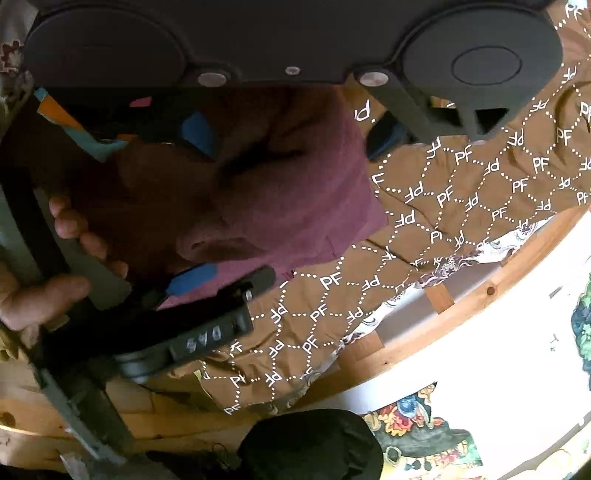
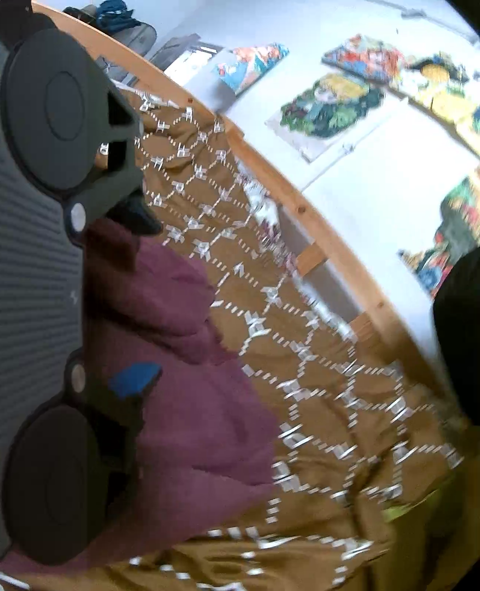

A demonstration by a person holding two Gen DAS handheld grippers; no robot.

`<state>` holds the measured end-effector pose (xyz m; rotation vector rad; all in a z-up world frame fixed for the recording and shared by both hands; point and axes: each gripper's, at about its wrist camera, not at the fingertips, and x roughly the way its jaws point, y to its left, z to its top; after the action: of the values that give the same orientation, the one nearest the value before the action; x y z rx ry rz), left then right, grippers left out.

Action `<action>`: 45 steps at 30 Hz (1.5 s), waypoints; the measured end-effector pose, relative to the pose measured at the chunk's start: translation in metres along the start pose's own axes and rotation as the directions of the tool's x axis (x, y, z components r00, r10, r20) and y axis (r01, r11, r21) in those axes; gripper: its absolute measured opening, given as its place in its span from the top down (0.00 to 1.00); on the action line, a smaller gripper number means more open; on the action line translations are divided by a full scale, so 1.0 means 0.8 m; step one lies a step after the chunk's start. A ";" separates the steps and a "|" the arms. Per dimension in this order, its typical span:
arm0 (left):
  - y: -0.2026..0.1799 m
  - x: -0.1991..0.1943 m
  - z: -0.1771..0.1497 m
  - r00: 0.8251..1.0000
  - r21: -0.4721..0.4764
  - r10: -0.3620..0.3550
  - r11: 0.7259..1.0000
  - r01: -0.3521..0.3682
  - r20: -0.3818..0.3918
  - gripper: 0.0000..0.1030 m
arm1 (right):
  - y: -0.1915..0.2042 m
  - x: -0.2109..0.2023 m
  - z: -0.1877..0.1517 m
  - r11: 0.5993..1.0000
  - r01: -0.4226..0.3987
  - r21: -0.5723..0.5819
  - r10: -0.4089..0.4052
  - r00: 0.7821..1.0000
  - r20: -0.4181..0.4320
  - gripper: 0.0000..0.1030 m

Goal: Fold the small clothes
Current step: 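Grasp the shirt beside the left gripper with the right gripper while the left holds it, then fold the held shirt end over onto itself and open both grippers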

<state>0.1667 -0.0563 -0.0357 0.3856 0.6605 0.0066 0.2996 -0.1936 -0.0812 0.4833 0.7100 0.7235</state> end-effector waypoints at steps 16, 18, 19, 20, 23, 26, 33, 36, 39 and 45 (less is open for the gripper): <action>-0.004 -0.010 0.013 0.998 0.009 -0.041 0.999 0.040 0.056 0.85 | 0.031 -0.010 -0.013 0.988 0.021 -0.151 -0.011 0.998 0.065 0.93; -0.010 -0.013 0.021 0.995 0.013 -0.065 0.998 0.064 0.081 0.85 | 0.041 -0.028 -0.006 0.979 0.043 -0.197 -0.021 0.994 0.110 0.93; -0.015 -0.015 0.025 0.992 0.019 -0.080 0.997 0.078 0.093 0.85 | 0.045 -0.036 -0.002 0.976 0.053 -0.213 -0.026 0.991 0.128 0.93; -0.020 -0.016 0.029 0.990 0.029 -0.094 0.995 0.092 0.104 0.85 | 0.048 -0.046 0.002 0.972 0.067 -0.225 -0.035 0.989 0.144 0.93; -0.040 -0.018 0.040 0.983 0.077 -0.132 0.989 0.123 0.127 0.85 | 0.054 -0.076 0.010 0.955 0.139 -0.263 -0.086 0.976 0.202 0.93; -0.056 -0.016 0.047 0.977 0.097 -0.170 0.983 0.158 0.130 0.85 | 0.051 -0.099 0.014 0.940 0.206 -0.273 -0.144 0.962 0.232 0.93; -0.071 -0.012 0.039 0.970 0.098 -0.218 0.973 0.208 0.106 0.85 | 0.024 -0.119 0.002 0.928 0.309 -0.209 -0.272 0.944 0.186 0.93; -0.073 -0.012 0.034 0.966 0.091 -0.237 0.969 0.228 0.105 0.83 | 0.011 -0.118 -0.011 0.918 0.347 -0.194 -0.322 0.935 0.149 0.93; -0.069 -0.012 0.029 0.962 0.063 -0.253 0.967 0.247 0.106 0.81 | -0.003 -0.118 -0.019 0.917 0.360 -0.173 -0.343 0.931 0.123 0.93; -0.043 -0.024 0.026 0.949 -0.040 -0.294 0.953 0.300 0.109 0.65 | -0.007 -0.116 -0.028 0.918 0.362 -0.160 -0.347 0.931 0.112 0.92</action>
<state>0.1602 -0.0979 -0.0217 0.2272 0.6105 -0.2801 0.2355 -0.2618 -0.0615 0.2089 0.6272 0.4165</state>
